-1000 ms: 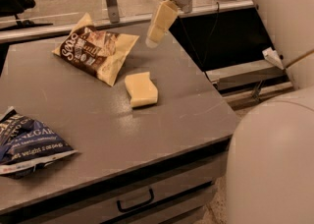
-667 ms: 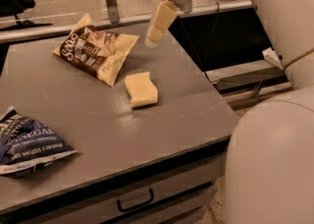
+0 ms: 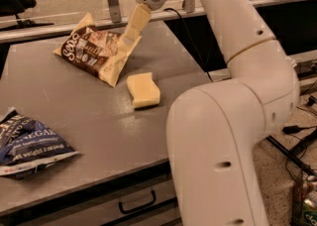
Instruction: Move brown chip bag near blue chip bag
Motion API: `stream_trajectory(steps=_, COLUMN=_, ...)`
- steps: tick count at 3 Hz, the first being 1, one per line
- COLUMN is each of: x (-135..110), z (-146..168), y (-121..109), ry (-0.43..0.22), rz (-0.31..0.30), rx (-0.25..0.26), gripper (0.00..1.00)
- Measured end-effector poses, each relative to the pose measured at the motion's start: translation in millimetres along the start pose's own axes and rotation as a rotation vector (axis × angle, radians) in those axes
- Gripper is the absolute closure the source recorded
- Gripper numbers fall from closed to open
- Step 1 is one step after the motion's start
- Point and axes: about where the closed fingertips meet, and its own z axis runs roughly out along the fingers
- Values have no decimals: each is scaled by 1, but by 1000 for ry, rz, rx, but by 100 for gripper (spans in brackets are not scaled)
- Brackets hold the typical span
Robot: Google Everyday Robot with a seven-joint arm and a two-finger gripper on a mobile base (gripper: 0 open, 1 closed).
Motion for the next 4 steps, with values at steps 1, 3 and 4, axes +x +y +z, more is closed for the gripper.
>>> stream_trajectory(steps=1, x=-3, z=47, y=-13, ry=-27, rz=69, rx=-40, gripper=0)
stream_trajectory(steps=3, x=7, z=85, y=-12, ry=26, rz=145, rx=-90, gripper=0)
stream_trajectory(steps=4, x=13, z=95, y=-8, ry=67, rz=154, rx=-110, gripper=18)
